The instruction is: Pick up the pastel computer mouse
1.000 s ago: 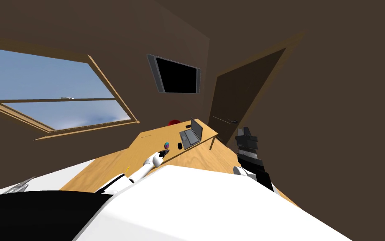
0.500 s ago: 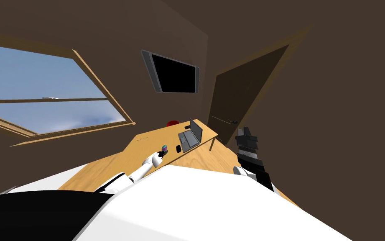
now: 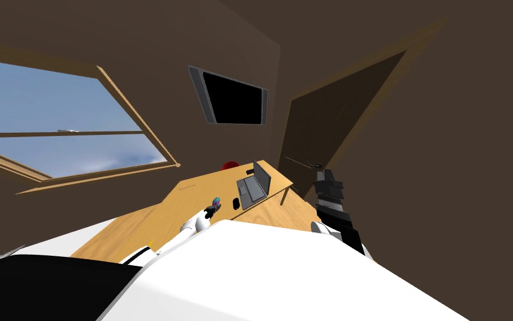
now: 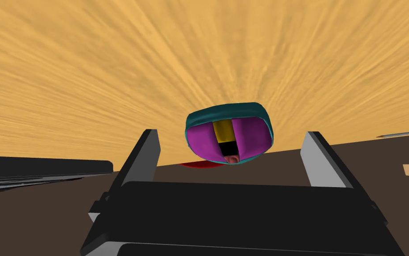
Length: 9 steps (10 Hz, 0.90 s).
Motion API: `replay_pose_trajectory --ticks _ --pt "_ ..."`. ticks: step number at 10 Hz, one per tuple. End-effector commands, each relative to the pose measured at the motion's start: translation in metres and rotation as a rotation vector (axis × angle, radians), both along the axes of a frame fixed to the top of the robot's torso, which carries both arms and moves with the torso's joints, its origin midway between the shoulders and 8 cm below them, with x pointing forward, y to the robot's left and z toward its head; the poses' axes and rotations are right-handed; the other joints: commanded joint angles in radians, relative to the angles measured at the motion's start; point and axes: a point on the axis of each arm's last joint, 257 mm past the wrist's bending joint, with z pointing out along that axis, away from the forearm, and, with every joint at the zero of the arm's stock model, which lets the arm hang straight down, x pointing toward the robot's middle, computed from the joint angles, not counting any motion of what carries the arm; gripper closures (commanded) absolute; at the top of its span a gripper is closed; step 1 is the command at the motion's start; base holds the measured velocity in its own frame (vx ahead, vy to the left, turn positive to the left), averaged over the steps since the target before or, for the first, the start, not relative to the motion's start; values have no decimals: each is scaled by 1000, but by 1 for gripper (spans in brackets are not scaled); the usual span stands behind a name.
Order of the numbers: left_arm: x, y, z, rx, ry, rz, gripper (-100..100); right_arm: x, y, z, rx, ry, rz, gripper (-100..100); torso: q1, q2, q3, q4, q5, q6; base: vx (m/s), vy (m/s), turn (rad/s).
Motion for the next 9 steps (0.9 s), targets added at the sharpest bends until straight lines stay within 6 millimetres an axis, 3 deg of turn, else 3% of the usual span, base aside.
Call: replay_pose_trajectory --ticks 1,2,3,4,5,6,9 --pt "-19 4 -4 -6 -3 3 -100 0 0 0 0 0 0 0 0 0 0 0 0 0 124 -23 48" --pt "-19 5 -4 7 1 -10 -100 0 0 0 0 0 0 0 0 0 0 0 0 0 104 -21 33" --pt "-35 7 -6 -7 -6 -4 -100 0 0 0 0 0 0 0 0 1 0 0 0 0 132 -27 48" --pt "-35 8 -6 7 0 -18 -100 0 0 0 0 0 0 0 0 0 0 0 0 0 99 -21 39" --pt "-52 10 -7 -5 -5 -15 -100 0 0 0 0 0 0 0 0 1 0 0 0 0 105 -8 54" --pt "-52 10 -7 7 0 -27 -100 0 0 0 0 0 0 0 1 1 1 0 0 0 94 -14 30" --pt "-81 14 -7 3 -2 -47 -100 0 0 0 0 0 0 0 1 1 1 0 0 0 115 -22 46"
